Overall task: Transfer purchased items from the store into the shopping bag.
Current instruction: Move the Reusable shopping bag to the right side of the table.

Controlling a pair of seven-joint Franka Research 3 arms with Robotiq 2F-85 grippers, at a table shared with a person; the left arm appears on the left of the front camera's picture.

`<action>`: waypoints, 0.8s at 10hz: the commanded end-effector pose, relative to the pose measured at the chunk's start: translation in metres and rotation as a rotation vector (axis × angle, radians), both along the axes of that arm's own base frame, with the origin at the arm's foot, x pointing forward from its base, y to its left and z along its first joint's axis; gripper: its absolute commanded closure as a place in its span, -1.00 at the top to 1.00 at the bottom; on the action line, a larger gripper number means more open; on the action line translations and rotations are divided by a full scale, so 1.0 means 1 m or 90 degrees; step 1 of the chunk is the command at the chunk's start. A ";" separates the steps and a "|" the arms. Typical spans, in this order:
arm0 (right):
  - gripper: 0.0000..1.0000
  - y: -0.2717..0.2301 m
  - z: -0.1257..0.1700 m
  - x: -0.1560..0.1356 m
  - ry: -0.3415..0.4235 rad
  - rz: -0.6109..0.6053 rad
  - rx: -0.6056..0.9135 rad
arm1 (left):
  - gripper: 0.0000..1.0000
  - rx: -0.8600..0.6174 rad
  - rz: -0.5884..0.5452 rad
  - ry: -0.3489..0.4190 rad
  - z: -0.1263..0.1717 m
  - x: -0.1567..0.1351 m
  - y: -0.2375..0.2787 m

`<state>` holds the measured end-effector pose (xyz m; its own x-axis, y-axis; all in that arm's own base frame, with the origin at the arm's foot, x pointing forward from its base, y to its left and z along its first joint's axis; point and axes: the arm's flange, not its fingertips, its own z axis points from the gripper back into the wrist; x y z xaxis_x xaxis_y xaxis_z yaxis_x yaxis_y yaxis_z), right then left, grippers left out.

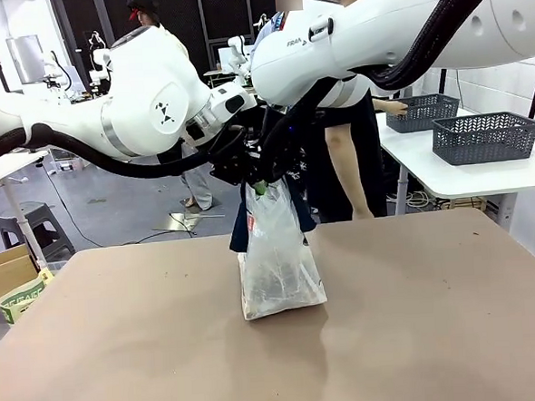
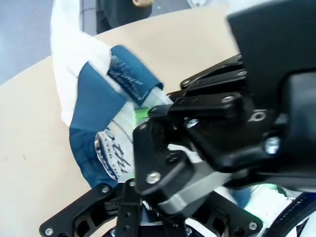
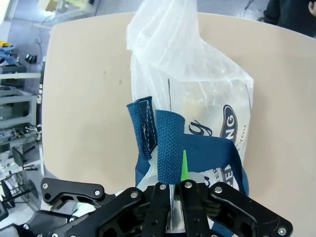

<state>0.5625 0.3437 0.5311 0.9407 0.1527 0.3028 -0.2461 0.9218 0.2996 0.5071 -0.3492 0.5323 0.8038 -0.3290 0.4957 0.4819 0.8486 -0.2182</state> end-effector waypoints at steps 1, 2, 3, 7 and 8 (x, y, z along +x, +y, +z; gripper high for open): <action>-1.00 0.003 0.000 0.003 0.001 -0.002 0.035 | 0.20 -0.054 -0.030 -0.017 0.005 -0.005 0.002; -1.00 0.002 0.000 0.003 0.000 -0.004 0.036 | 0.60 -0.070 -0.037 -0.015 0.005 -0.008 0.003; -1.00 0.001 0.000 0.003 -0.001 -0.006 0.035 | 1.00 -0.078 -0.031 -0.008 0.005 -0.012 0.006; -1.00 0.001 -0.002 0.002 -0.001 -0.006 0.032 | 1.00 -0.121 -0.031 -0.001 0.011 -0.025 0.009; -1.00 0.001 -0.002 0.001 -0.001 -0.005 0.031 | 1.00 -0.129 -0.032 -0.004 0.013 -0.026 0.009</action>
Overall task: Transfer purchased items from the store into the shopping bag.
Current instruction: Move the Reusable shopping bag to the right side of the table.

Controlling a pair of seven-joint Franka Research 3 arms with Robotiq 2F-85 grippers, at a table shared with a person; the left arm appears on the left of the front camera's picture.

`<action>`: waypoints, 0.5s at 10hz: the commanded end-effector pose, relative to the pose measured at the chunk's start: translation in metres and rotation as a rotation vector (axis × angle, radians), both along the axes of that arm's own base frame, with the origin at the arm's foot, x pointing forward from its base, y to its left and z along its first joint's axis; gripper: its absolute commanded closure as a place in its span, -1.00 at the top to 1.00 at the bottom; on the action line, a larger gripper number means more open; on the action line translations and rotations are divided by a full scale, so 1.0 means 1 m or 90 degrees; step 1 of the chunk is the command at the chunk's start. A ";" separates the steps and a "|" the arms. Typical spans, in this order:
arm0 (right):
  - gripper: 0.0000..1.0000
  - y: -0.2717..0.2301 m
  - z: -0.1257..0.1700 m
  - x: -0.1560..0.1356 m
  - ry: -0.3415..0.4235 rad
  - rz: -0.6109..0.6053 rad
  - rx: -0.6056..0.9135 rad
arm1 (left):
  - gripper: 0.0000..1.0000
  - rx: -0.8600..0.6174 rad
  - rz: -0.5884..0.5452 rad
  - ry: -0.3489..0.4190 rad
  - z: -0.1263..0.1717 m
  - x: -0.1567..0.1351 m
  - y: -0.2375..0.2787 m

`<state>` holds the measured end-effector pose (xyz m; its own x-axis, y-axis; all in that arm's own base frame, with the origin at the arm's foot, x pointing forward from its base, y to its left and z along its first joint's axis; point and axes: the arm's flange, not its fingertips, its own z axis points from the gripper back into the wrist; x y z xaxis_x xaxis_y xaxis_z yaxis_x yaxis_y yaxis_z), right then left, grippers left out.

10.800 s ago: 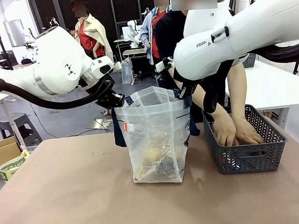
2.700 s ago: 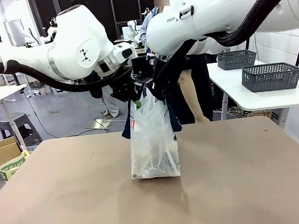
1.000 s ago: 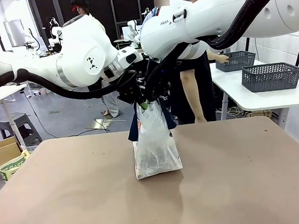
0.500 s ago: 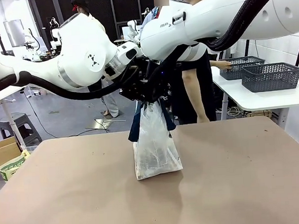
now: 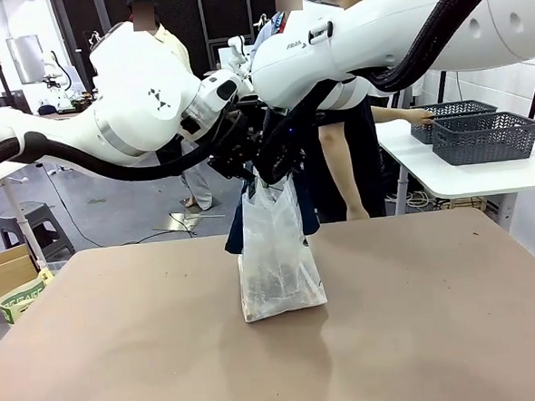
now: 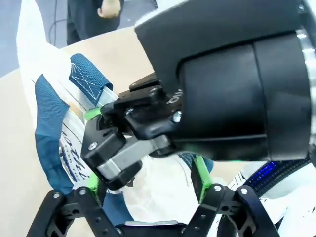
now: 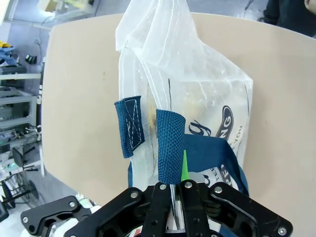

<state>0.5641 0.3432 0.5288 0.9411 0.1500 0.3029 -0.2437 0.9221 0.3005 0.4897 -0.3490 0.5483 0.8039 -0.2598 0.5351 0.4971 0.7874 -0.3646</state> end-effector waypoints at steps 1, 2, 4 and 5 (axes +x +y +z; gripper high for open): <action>-1.00 0.002 0.000 0.000 -0.001 -0.003 0.029 | 1.00 -0.025 -0.019 -0.018 -0.002 -0.010 0.008; -1.00 0.002 0.000 0.000 -0.001 -0.002 0.028 | 1.00 -0.030 -0.019 -0.021 -0.001 -0.011 0.009; -1.00 0.002 -0.001 -0.001 -0.003 0.002 0.028 | 1.00 -0.032 -0.026 -0.016 -0.002 -0.010 0.008; -1.00 0.003 -0.002 0.000 -0.002 0.004 0.028 | 1.00 -0.026 -0.031 -0.009 -0.005 -0.007 0.005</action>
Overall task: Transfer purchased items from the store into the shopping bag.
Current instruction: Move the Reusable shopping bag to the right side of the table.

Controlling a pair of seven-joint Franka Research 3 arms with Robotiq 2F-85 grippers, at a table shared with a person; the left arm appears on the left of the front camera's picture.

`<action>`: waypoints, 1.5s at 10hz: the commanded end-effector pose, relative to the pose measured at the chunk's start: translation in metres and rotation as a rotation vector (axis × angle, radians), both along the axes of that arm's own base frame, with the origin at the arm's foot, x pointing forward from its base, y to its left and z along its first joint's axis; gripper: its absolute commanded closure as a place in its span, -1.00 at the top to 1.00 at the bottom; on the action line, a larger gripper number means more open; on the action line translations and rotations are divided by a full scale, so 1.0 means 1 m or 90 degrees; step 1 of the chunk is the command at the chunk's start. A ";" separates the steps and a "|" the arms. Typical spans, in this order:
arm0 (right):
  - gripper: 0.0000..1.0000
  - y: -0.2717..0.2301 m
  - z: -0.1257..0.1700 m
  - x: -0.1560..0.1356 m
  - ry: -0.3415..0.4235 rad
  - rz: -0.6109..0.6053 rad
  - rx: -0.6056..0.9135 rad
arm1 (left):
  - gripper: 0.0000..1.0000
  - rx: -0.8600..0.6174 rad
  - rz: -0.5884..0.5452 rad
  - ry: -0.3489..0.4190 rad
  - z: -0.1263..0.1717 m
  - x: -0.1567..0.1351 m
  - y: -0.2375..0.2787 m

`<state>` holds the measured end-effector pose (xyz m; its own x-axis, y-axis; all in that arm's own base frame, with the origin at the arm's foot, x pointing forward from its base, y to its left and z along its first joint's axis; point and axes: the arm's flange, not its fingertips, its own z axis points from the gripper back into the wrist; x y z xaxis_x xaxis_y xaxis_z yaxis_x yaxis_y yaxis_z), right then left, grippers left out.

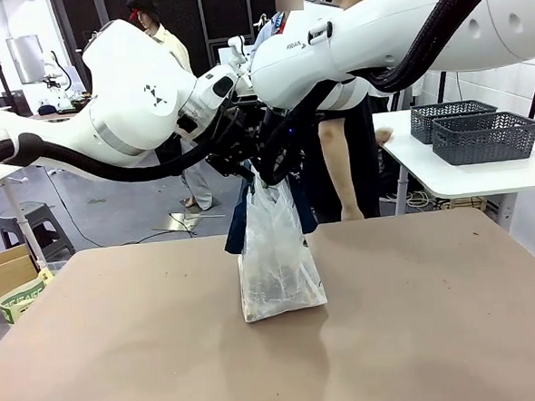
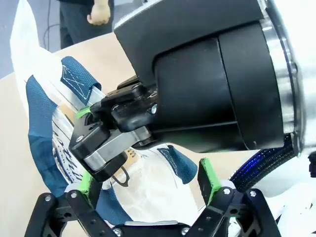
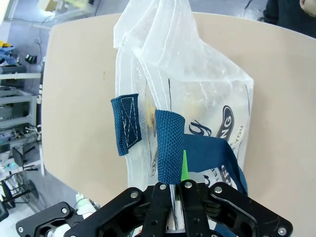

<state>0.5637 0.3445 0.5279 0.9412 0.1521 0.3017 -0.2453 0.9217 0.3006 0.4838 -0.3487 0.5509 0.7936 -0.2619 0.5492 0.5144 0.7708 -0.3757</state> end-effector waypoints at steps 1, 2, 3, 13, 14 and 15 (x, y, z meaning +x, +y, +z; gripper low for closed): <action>-1.00 0.002 -0.002 0.000 -0.002 0.005 0.029 | 1.00 0.002 -0.025 0.006 -0.010 0.001 0.002; -1.00 0.002 -0.003 0.001 -0.001 0.007 0.029 | 1.00 0.020 -0.027 0.010 -0.011 0.001 -0.001; -1.00 0.002 -0.004 0.002 0.000 0.007 0.030 | 1.00 0.038 -0.026 0.014 -0.012 0.001 -0.006; -1.00 0.002 -0.006 0.003 0.003 0.012 0.038 | 0.07 0.094 0.033 0.062 -0.027 -0.001 -0.020; -1.00 0.003 -0.006 0.002 0.003 0.012 0.038 | -0.33 0.094 0.033 0.064 -0.027 0.000 -0.020; -1.00 0.003 -0.007 0.003 0.004 0.011 0.039 | -0.73 0.096 0.037 0.063 -0.025 0.000 -0.019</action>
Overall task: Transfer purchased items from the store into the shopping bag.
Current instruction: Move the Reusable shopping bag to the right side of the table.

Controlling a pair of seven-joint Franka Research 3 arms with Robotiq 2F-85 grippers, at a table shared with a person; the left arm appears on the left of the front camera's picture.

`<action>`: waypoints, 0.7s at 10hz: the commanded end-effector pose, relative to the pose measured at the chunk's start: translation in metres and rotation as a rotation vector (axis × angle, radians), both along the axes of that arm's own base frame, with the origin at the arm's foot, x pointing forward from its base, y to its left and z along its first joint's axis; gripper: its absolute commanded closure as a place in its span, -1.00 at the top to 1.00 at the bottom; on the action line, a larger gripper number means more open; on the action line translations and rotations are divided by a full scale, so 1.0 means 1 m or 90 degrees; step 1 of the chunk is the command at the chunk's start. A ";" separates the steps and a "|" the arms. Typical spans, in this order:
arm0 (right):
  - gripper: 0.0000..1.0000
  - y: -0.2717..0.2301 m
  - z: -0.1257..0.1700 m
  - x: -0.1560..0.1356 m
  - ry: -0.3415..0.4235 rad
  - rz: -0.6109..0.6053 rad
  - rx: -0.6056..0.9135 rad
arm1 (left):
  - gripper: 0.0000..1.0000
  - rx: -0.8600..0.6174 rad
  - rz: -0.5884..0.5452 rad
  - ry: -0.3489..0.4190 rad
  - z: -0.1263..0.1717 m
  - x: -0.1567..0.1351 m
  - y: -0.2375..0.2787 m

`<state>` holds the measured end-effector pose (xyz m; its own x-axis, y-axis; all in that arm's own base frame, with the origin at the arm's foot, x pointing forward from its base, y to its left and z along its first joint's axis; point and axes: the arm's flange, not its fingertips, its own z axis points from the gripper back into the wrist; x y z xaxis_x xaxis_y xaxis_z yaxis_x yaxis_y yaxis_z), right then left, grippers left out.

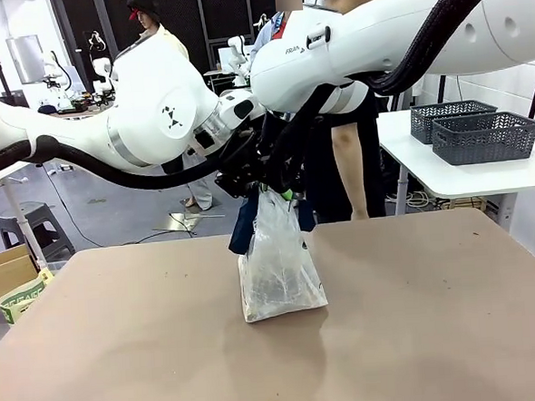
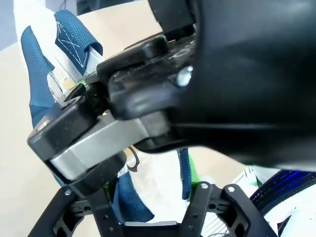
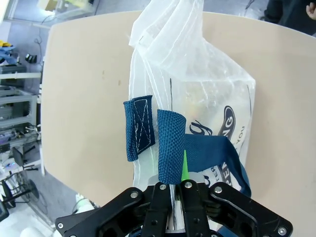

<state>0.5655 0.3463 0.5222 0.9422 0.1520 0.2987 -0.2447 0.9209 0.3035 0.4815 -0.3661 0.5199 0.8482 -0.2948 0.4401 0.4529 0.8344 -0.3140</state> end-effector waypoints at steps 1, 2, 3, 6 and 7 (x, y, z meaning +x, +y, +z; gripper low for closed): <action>-1.00 0.001 -0.001 0.001 0.003 0.011 0.038 | -1.00 0.016 0.016 0.002 0.007 0.001 -0.001; -1.00 0.001 -0.001 0.002 0.004 0.010 0.039 | -1.00 0.017 0.019 -0.001 0.008 0.000 0.001; -1.00 0.000 -0.001 0.002 0.004 0.011 0.039 | -1.00 0.018 0.017 -0.003 0.010 -0.001 0.002; -1.00 0.000 -0.001 0.004 0.008 0.012 0.045 | -1.00 0.018 0.014 -0.009 0.011 -0.003 0.002; -1.00 0.000 -0.001 0.004 0.007 0.013 0.044 | -1.00 0.021 0.013 -0.010 0.012 -0.003 0.002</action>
<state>0.5662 0.3466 0.5214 0.9465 0.1395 0.2911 -0.2356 0.9151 0.3272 0.4805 -0.3656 0.5265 0.8431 -0.2973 0.4480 0.4556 0.8376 -0.3014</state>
